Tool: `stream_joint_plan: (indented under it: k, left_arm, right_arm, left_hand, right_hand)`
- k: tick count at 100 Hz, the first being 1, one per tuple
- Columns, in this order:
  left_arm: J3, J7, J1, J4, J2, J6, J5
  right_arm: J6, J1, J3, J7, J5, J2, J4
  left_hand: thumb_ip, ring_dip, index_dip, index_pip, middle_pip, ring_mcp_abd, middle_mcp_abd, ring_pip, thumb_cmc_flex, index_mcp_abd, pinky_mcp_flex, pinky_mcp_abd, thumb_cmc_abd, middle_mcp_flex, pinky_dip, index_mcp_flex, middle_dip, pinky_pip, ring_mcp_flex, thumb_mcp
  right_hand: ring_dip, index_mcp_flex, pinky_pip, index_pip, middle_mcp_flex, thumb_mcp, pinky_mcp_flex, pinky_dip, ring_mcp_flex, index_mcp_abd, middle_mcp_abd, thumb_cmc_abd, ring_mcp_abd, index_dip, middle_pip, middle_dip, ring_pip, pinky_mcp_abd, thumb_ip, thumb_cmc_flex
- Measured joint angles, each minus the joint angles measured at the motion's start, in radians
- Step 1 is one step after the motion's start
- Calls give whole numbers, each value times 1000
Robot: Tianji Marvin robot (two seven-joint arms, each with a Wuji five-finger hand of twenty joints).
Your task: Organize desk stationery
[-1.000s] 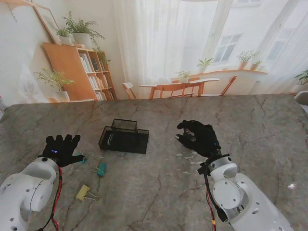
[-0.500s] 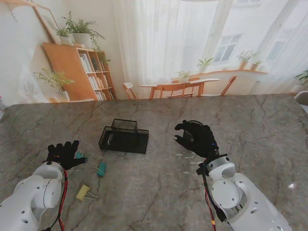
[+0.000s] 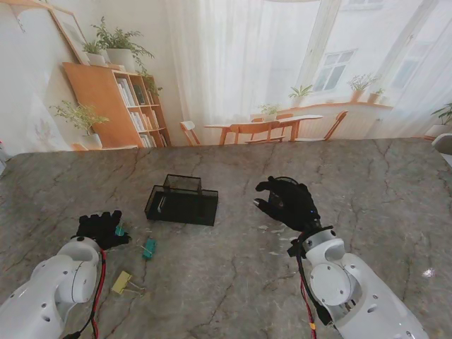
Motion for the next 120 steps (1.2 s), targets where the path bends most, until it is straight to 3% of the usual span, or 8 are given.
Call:
stream_joint_plan:
  k: [4,16,27,54,67,81,102,120]
  left_arm:
    - [3,0,-2,3,0,0,3]
    - [13,5,-6,12,1,5,9]
    - [27,20,-12,22,1,27,-3]
    - [48,55,-37,49,0,29,-41]
    - [56,79,-46,60,0,26,-46]
    - [60,119,-50,74,-1,19,-52]
    - [58,154,-52,85,-5,1,-68]
    - [45,177,-46,92,-10,-19,-78]
  right_arm:
    - [0,0,0,-1,0,0,0]
    - [1,0,1,-2,0,0,0]
    - [2,-1,1,-3,-1,0,0]
    - [4,-2,2,-4,-1,0,-1]
    - [6,-4,4,-7,-2,0,-2]
    - [8,-7,5,-9,-2,0,-3]
    - [9,-9,7,-9,-3,0,-4]
    - [11,-10,7,-9,-3,0,-6]
  left_hand:
    - [13,11,18,2,8,0,6,7,12,0,22,-7,0,17,0,8,15,26,14,-8]
    - [-3,61,61,21,43,-8,6,72,36,1,84,-41,0,84,11,27,63,92,77,2]
    - [4,121,106,38,78,-28,3,154,60,2,161,-65,0,146,28,54,117,155,154,2]
    - [7,204,194,126,99,-81,17,249,133,-7,296,-129,-42,239,61,179,166,254,288,-12]
    - [-13,236,260,150,148,-110,20,300,182,-8,370,-156,-77,296,63,238,201,304,365,-18]
    - [-10,249,358,174,227,-130,-3,336,225,-8,433,-177,-137,345,64,248,227,333,422,-28]
    - [-6,270,344,278,268,-147,-42,396,243,-7,476,-189,-184,424,64,247,424,365,475,-31]
    - [-6,295,338,344,299,-157,-77,440,243,-7,478,-191,-214,476,86,245,494,395,488,-31]
  right_hand:
    - [0,0,0,0,0,0,0,0,0,0,0,0,0,0,0,0,0,0,0,0]
    - [0,12,0,2,0,0,0,0,0,0,0,11,0,0,0,0,0,0,0,0]
    - [0,12,0,2,0,0,0,0,0,0,0,11,0,0,0,0,0,0,0,0]
    - [0,12,0,2,0,0,0,0,0,0,0,11,0,0,0,0,1,0,0,0]
    - [0,12,0,2,0,0,0,0,0,0,0,22,0,0,0,0,2,1,0,1]
    - [0,12,0,2,0,-22,0,0,0,0,0,24,0,0,0,0,2,1,0,9]
    - [0,12,0,2,0,-23,0,0,0,0,0,24,0,1,0,0,8,1,0,10]
    - [0,12,1,2,0,-23,0,0,0,1,0,28,0,1,0,0,8,1,0,10]
